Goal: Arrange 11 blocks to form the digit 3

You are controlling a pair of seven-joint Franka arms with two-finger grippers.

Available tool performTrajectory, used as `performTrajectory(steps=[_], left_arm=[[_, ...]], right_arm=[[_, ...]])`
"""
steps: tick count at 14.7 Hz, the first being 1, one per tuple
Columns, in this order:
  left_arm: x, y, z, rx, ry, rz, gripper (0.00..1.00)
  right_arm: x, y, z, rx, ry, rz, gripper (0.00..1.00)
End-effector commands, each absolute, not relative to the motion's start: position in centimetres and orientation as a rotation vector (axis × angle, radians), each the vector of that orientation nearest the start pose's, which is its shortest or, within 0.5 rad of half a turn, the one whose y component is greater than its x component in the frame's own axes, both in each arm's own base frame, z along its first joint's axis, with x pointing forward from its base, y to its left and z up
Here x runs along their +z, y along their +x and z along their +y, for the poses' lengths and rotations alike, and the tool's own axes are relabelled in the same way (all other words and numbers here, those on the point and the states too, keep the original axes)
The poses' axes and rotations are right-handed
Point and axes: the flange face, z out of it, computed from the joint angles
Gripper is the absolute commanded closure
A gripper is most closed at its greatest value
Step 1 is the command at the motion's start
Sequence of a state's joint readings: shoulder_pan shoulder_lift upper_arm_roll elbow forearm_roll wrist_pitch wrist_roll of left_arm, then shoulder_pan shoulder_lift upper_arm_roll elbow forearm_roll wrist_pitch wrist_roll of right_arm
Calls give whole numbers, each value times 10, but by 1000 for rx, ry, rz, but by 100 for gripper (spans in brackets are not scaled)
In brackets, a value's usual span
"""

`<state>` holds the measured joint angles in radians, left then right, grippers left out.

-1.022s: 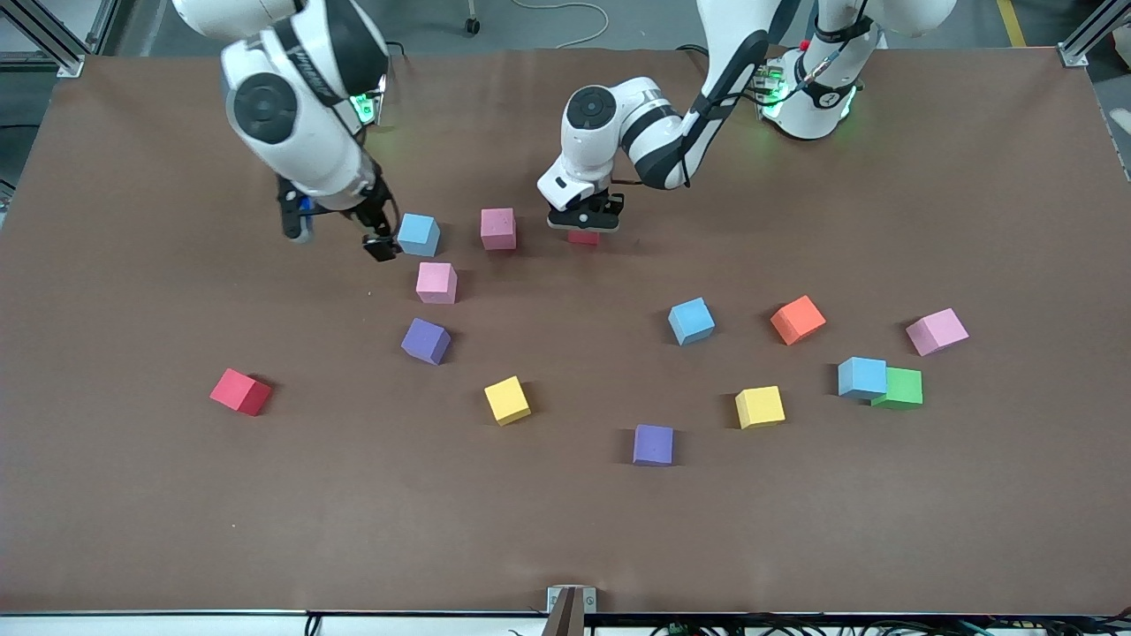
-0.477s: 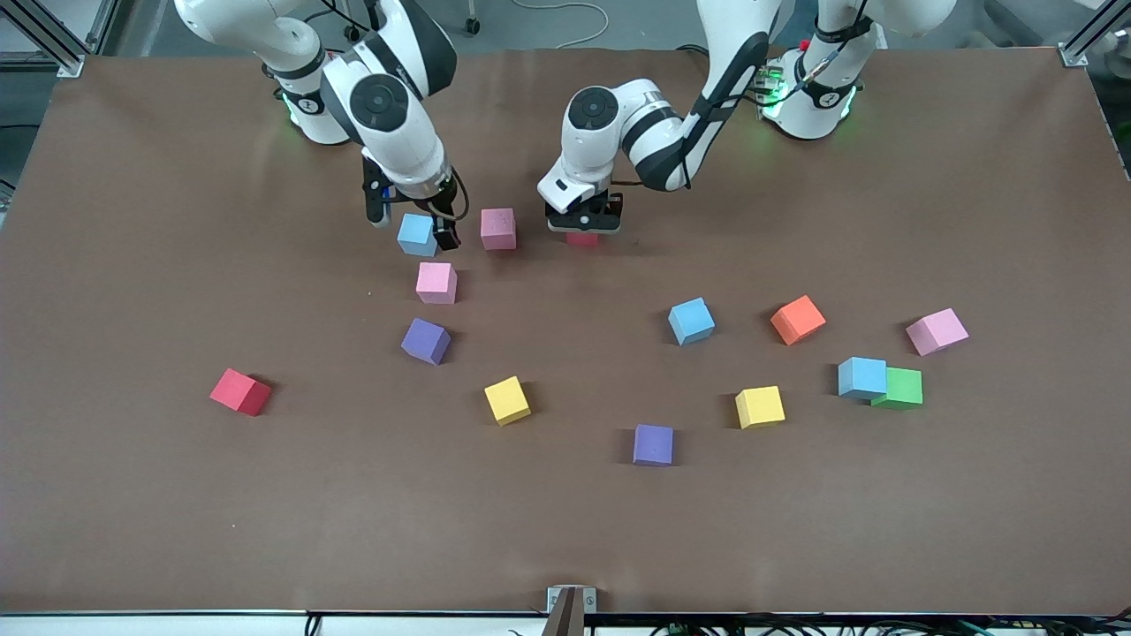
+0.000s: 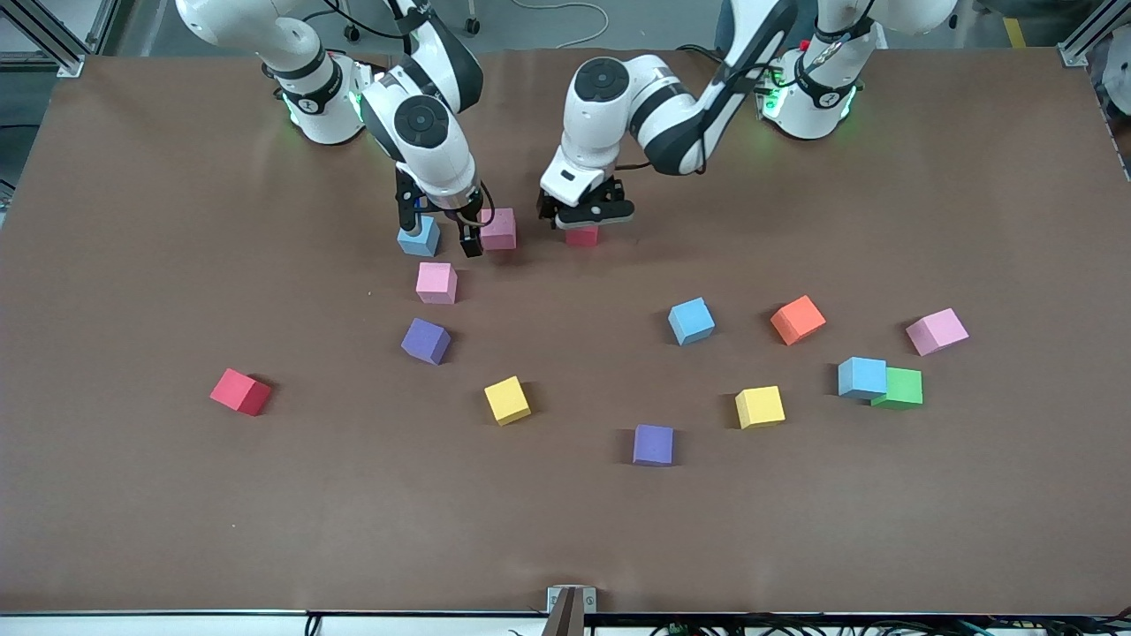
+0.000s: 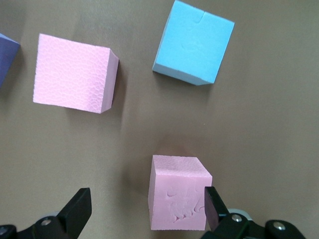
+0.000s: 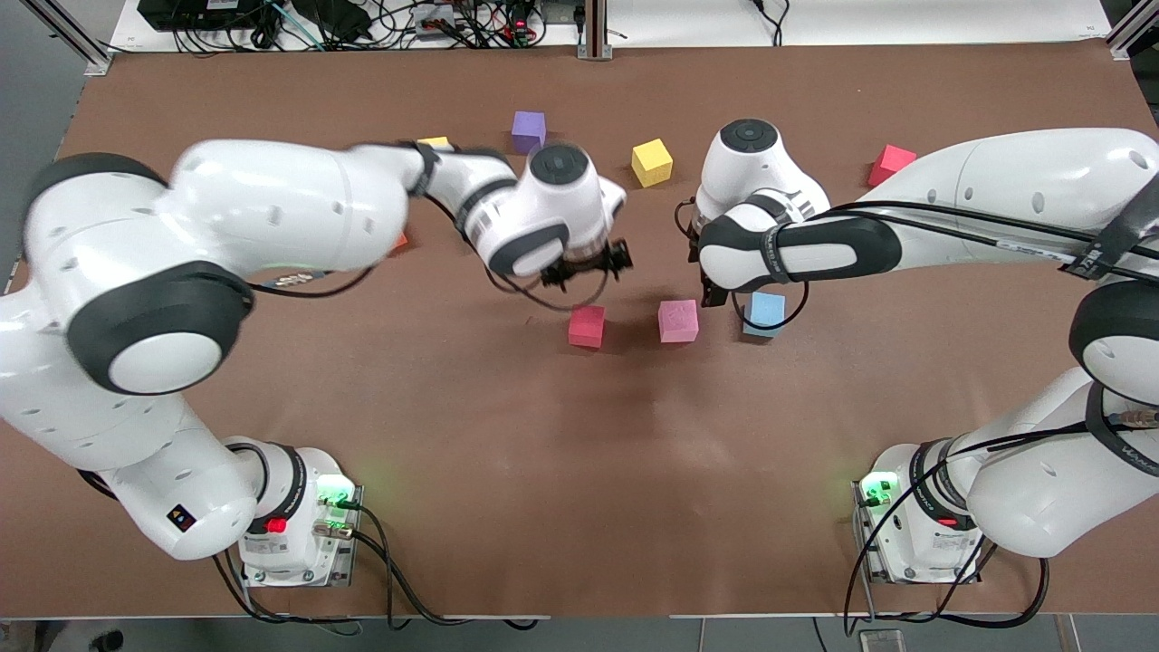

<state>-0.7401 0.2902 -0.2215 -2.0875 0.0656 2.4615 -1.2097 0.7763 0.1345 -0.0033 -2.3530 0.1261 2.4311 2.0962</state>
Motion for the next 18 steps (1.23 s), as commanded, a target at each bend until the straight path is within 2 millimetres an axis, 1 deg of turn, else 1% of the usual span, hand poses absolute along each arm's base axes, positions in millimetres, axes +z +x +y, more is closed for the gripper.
performTrajectory(steps=[1,2,3,4,5,6,7,8,9,10,11,13,15,16,18], left_arm=[[330,391,-442,-25,-3147,-452,0],[334,412,-424,-12,-3130,-444,0],[335,431,-404,1,-3124,-392,0],[332,456,-376,11,-3124,-341,0],[329,474,-352,17,-3128,-284,0],[322,490,-330,35,-3128,-231,0],[317,508,-311,42,-3133,-201,0],[311,525,-297,51,-3138,-204,0],[304,539,-295,58,-3144,-228,0],[292,547,-299,80,-3144,-260,0],[281,551,-301,96,-3142,-270,0],[258,556,-294,132,-3136,-300,0],[237,560,-290,134,-3143,-387,0],[230,558,-294,137,-3138,-433,0],[224,553,-299,149,-3125,-466,0]], right_arm=[[256,351,361,139,-2394,2093,0],[250,342,365,139,-2413,2094,0],[243,337,365,136,-2421,2088,0],[233,331,360,129,-2423,2086,0],[225,324,360,123,-2430,2074,0],[224,319,364,116,-2429,2053,0],[224,319,364,116,-2426,2054,0],[224,318,365,115,-2412,2071,0],[224,314,368,115,-2416,2068,0],[224,312,371,114,-2422,2061,0],[222,311,370,114,-2424,2066,0],[215,311,371,111,-2419,2070,0],[208,312,371,104,-2380,2101,0],[206,312,371,103,-2380,2105,5],[203,312,371,101,-2382,2104,21]])
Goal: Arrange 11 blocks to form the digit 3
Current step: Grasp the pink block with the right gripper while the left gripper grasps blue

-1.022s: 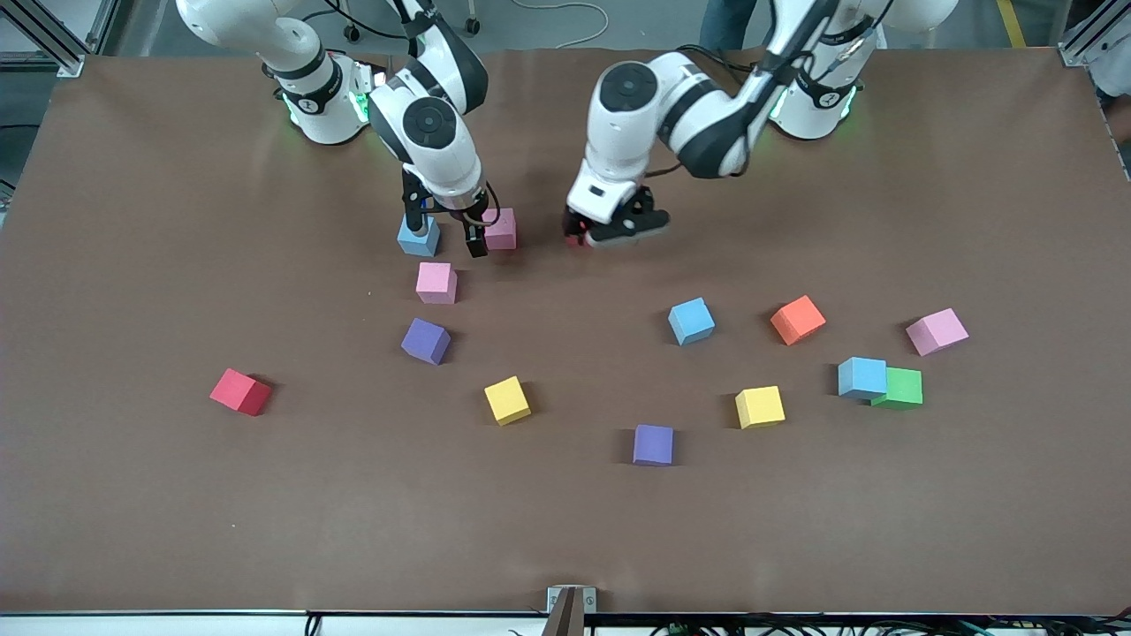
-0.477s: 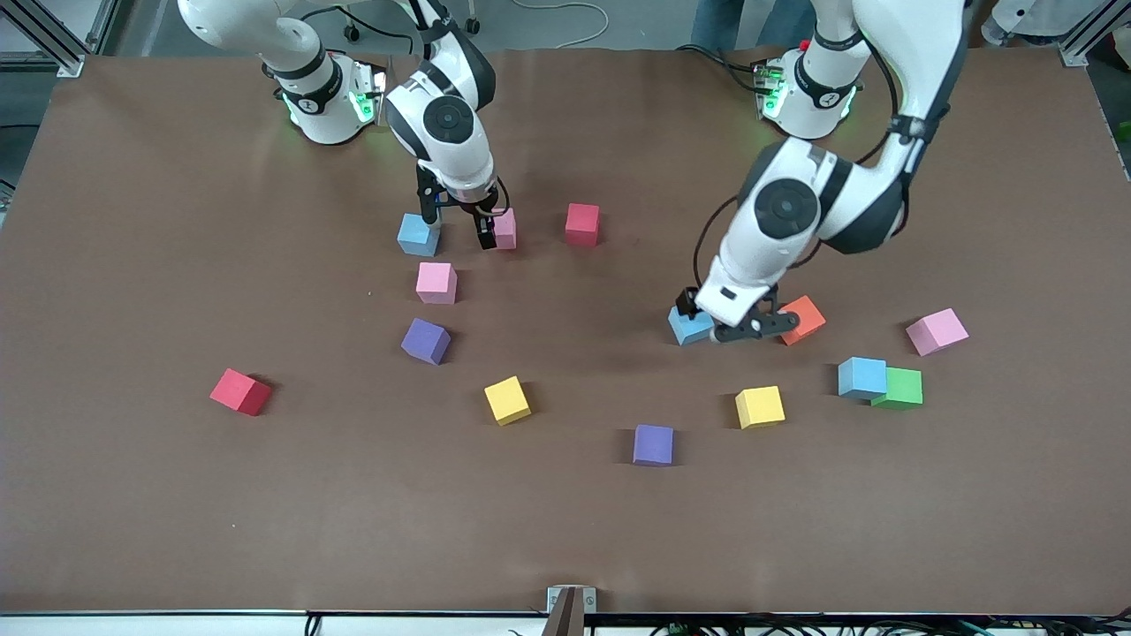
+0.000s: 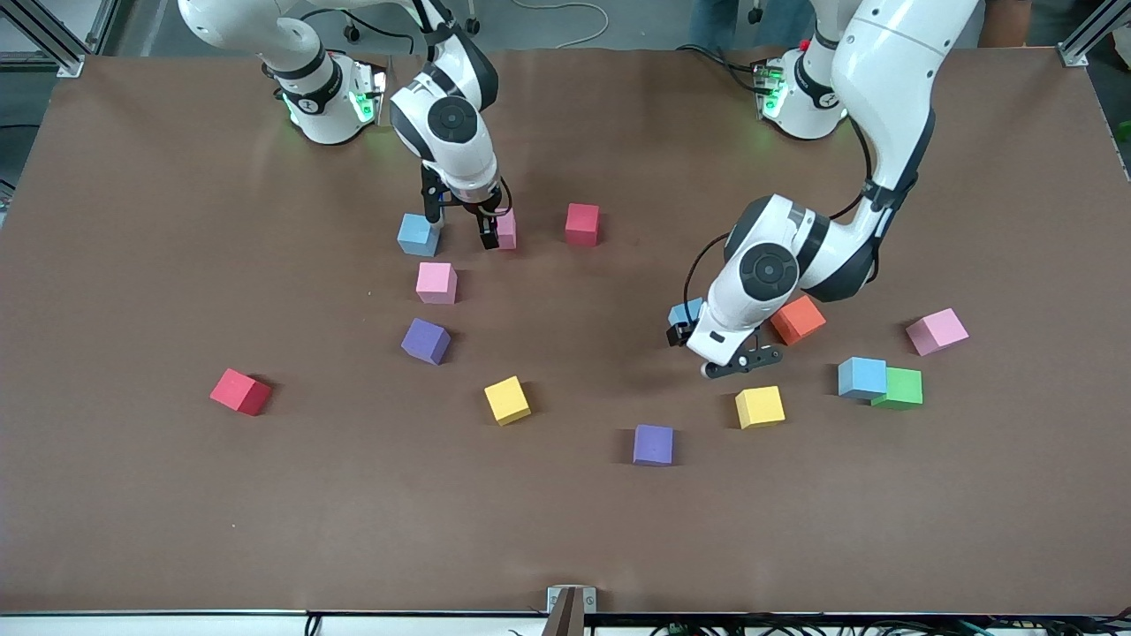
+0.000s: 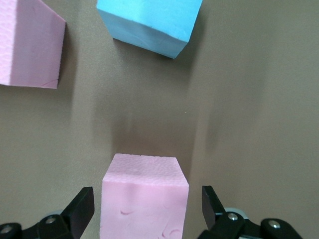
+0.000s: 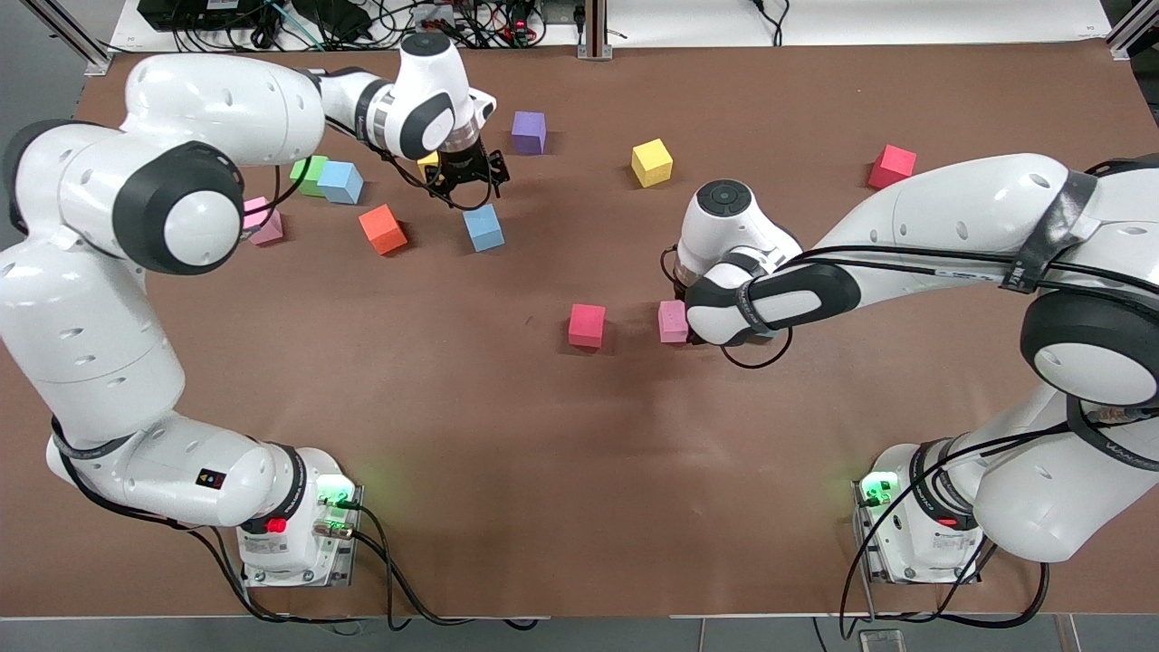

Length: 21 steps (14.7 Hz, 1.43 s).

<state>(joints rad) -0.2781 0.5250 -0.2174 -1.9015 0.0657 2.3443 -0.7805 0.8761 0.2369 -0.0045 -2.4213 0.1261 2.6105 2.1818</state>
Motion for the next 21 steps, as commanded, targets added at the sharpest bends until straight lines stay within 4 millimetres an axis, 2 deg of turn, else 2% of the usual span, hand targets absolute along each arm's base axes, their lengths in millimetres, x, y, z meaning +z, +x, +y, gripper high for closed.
performTrajectory(steps=[1,2,3,5,6,10,12,13,16,18,19,21], left_arm=[[214,550,-299,175,-3114,-478,0],[209,548,-297,188,-3104,-494,0],[208,546,-299,193,-3098,-512,0],[202,536,-306,212,-3073,-570,1],[200,533,-310,217,-3065,-585,5],[198,522,-311,233,-3039,-642,56],[208,521,-318,219,-3032,-697,73],[215,521,-320,208,-3033,-714,77],[246,521,-323,184,-3002,-806,77],[269,512,-329,194,-2958,-881,78],[277,510,-329,189,-2925,-958,78],[283,497,-344,196,-2872,-1089,77]], right_arm=[[204,312,373,98,-2374,2092,52],[205,315,373,99,-2365,2096,91],[206,316,375,101,-2349,2106,100],[211,318,381,115,-2320,2117,100],[214,315,390,130,-2313,2109,100],[219,311,423,185,-2278,2109,100],[215,308,438,187,-2256,2138,100],[213,308,443,188,-2247,2149,100],[208,303,450,187,-2256,2149,100],[209,301,455,189,-2244,2156,100],[208,300,456,189,-2247,2156,100],[205,300,455,187,-2238,2175,100]])
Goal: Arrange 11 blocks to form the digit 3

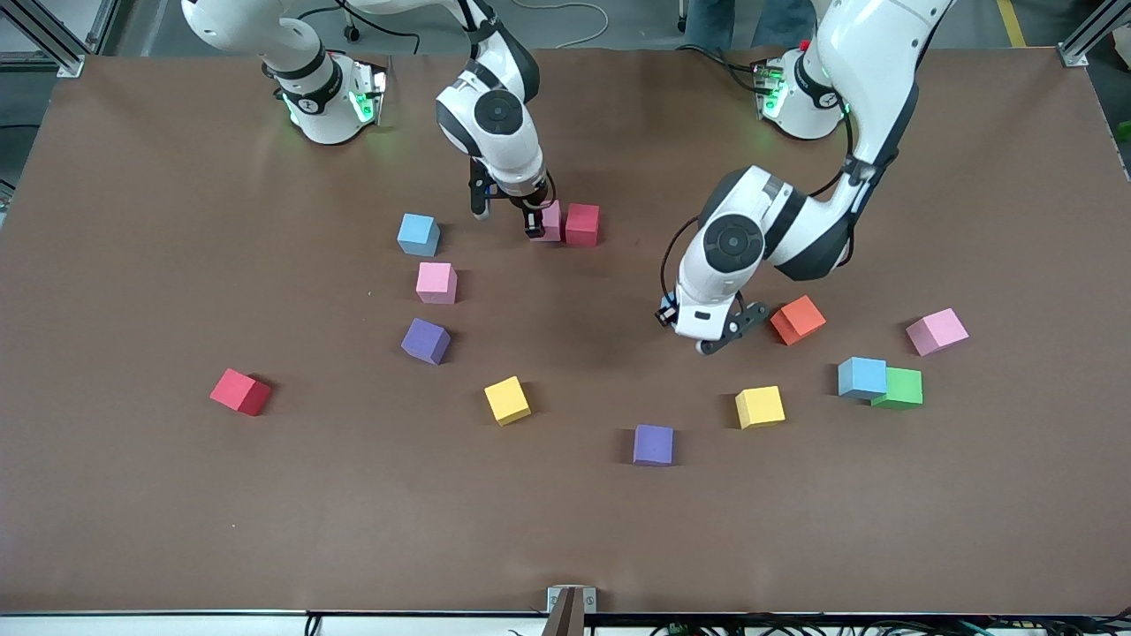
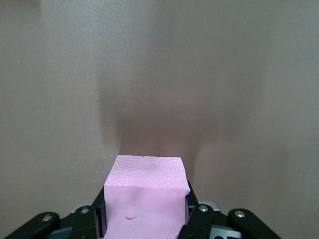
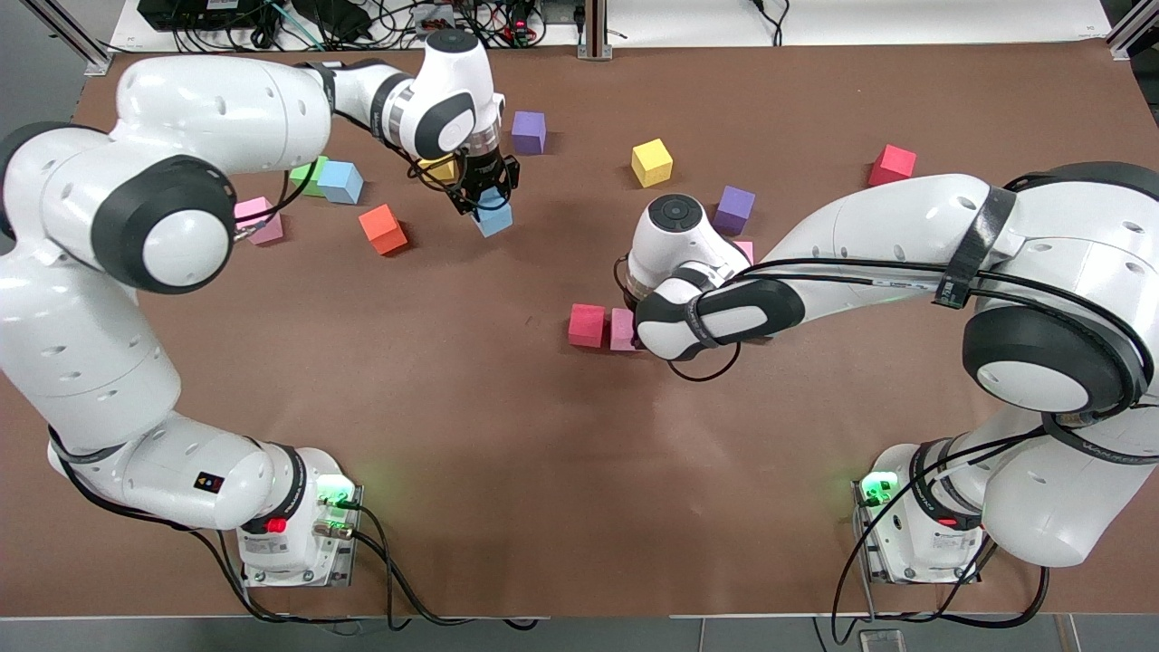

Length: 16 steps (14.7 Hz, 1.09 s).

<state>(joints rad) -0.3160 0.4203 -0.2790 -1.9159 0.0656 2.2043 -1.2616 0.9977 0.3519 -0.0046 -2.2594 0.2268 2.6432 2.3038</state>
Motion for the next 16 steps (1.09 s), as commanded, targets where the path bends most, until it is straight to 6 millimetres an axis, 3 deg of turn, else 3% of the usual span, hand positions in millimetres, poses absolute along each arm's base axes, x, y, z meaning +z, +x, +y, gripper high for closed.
performTrajectory(steps=[1,4,7,12,16], left_arm=[[281,489,-351,201,-2825,-1186,77],[280,470,-370,200,-2663,-1491,76],[271,446,-376,182,-2567,-1657,75],[249,373,-384,144,-2522,-1855,75],[238,333,-395,164,-2374,-2098,73]], right_arm=[[203,301,457,187,-2233,2180,100],[198,305,463,187,-2216,2199,100],[198,306,465,189,-2216,2205,100],[199,307,465,190,-2204,2216,100],[200,307,467,191,-2202,2214,99]])
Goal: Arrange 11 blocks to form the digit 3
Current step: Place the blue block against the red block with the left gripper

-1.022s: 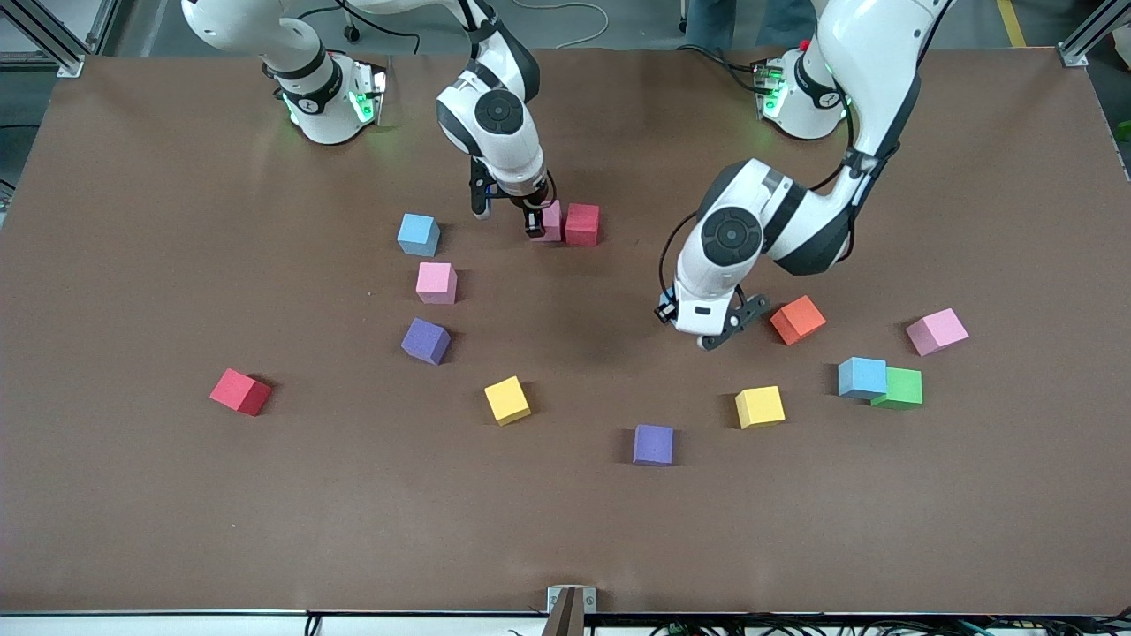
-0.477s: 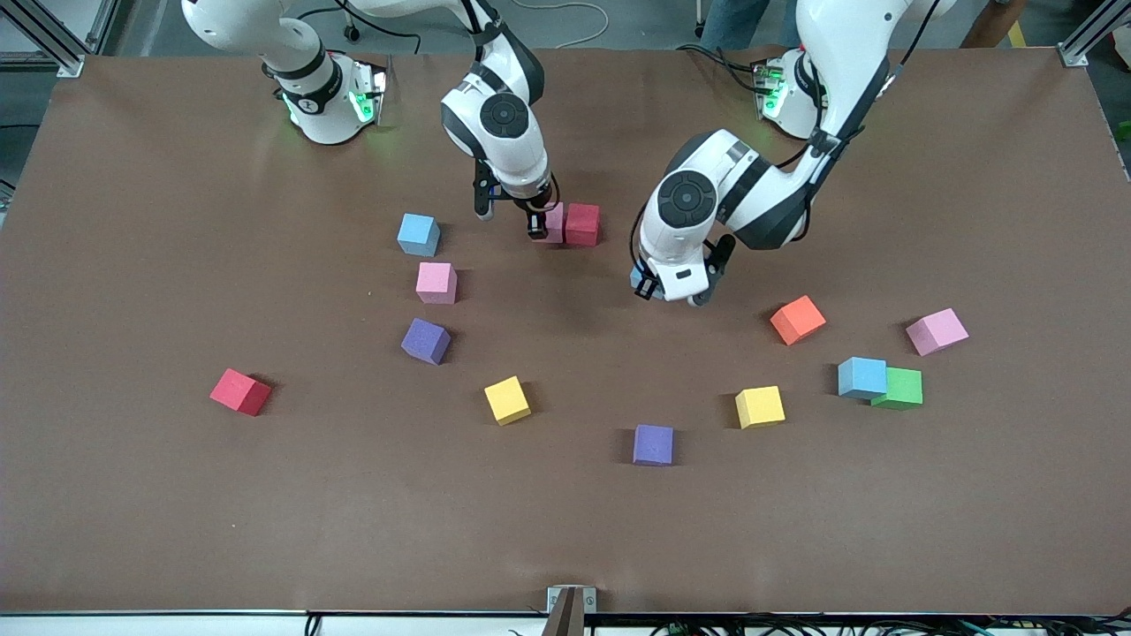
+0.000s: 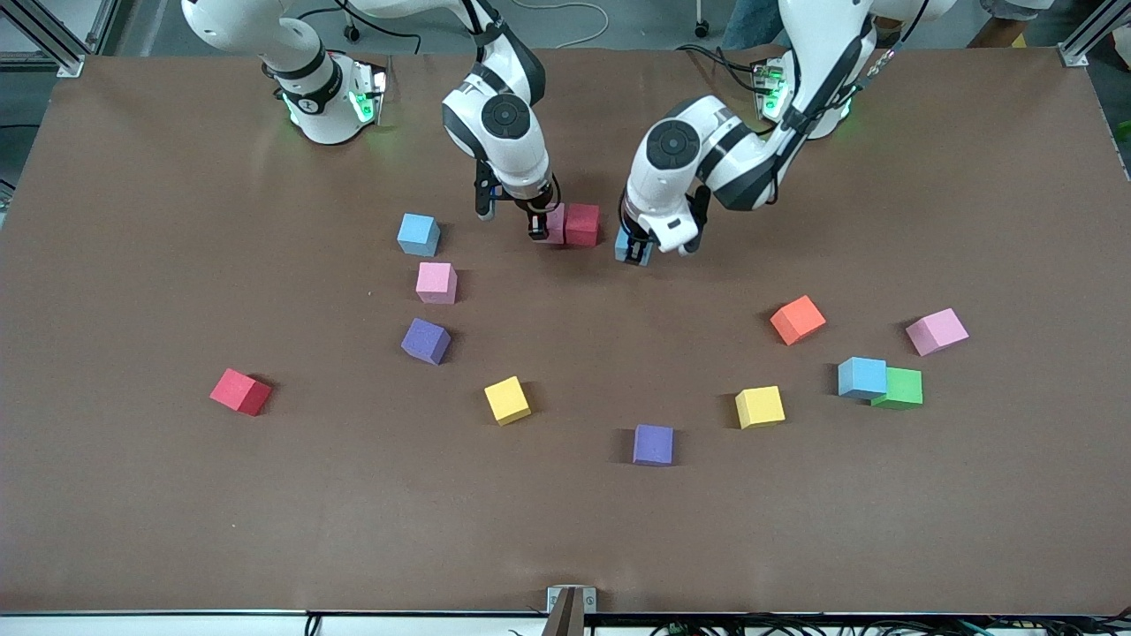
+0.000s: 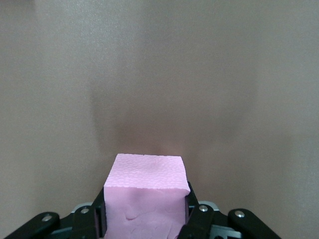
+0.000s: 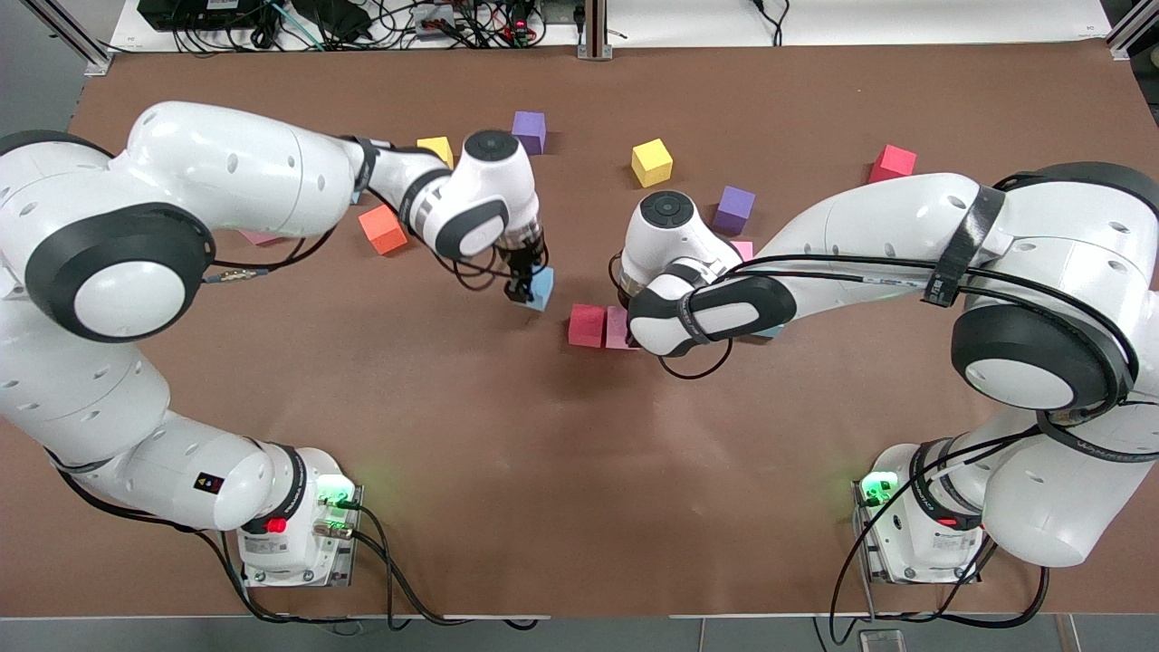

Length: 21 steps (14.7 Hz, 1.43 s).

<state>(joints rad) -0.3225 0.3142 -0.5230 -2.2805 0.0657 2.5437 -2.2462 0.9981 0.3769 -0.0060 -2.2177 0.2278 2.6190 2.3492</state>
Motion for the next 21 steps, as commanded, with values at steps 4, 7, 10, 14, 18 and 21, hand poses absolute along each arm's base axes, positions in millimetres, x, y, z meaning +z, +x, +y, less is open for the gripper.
performTrajectory(steps=[4,7,10,14,18,21], left_arm=[[224,314,-395,180,-2197,-2263,70],[216,314,-393,195,-2128,-2303,70],[211,312,-396,209,-2112,-2316,70],[205,313,-400,238,-2121,-2338,70],[199,310,-402,250,-2116,-2330,70],[200,309,-405,258,-2100,-2358,70]], right_arm=[[200,302,470,189,-2223,2194,99],[200,300,471,188,-2237,2178,98],[200,301,471,187,-2239,2176,97],[200,304,468,187,-2227,2191,86],[200,305,468,187,-2214,2202,0],[200,305,468,186,-2219,2197,0]])
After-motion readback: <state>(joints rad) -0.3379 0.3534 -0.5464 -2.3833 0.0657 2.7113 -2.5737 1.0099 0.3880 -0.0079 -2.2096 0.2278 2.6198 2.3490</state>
